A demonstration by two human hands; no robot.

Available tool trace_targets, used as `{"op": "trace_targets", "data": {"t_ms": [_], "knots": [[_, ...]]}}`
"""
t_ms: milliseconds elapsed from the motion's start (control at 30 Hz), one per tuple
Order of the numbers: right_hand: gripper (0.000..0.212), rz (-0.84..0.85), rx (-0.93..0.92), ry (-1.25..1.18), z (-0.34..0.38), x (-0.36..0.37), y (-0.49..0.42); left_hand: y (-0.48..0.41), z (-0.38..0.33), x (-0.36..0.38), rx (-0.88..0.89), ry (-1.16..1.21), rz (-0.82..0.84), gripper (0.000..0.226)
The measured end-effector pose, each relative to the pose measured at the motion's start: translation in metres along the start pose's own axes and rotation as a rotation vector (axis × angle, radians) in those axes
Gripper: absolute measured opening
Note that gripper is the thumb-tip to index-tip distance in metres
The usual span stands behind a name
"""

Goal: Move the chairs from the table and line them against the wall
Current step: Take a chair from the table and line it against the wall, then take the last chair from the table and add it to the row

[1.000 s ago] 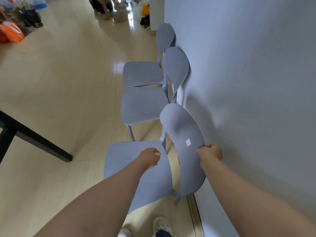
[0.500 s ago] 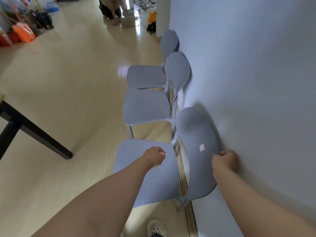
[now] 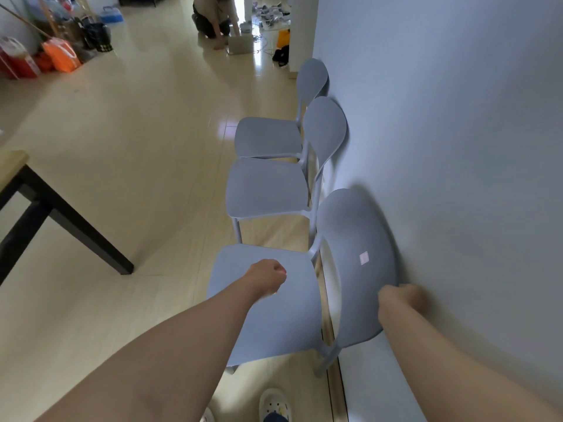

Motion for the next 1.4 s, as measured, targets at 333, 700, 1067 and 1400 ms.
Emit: {"op": "trace_targets", "data": {"t_ms": [333, 700, 1067, 1400], "knots": [[0.048, 0.002, -0.441, 0.486, 0.027, 0.002, 0.063, 0.028, 0.038, -0.041, -0.009, 0.063, -0.095, 0.022], [0.03, 0.874, -0.802, 0.746, -0.039, 0.094, 0.341, 0.147, 0.219, -0.166, -0.179, 0.216, -0.399, 0.027], [0.024, 1.424, -1.079, 0.787, -0.208, 0.072, 0.708, 0.418, 0.492, -0.283, -0.597, 0.427, -0.911, 0.028], [0.026, 1.696, -1.242, 0.815, -0.342, 0.066, 0.915, 0.567, 0.66, -0.314, -0.877, 0.671, -1.192, 0.026]]}}
Point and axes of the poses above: each hand's wrist, its own y-axis away from the middle knuckle, its own x-axis out of the palm, z = x × y, the point moved 7 cm from there along -y, towards the middle knuckle, and after that the axes turned 12 degrees about -z, right-handed, at the moved point
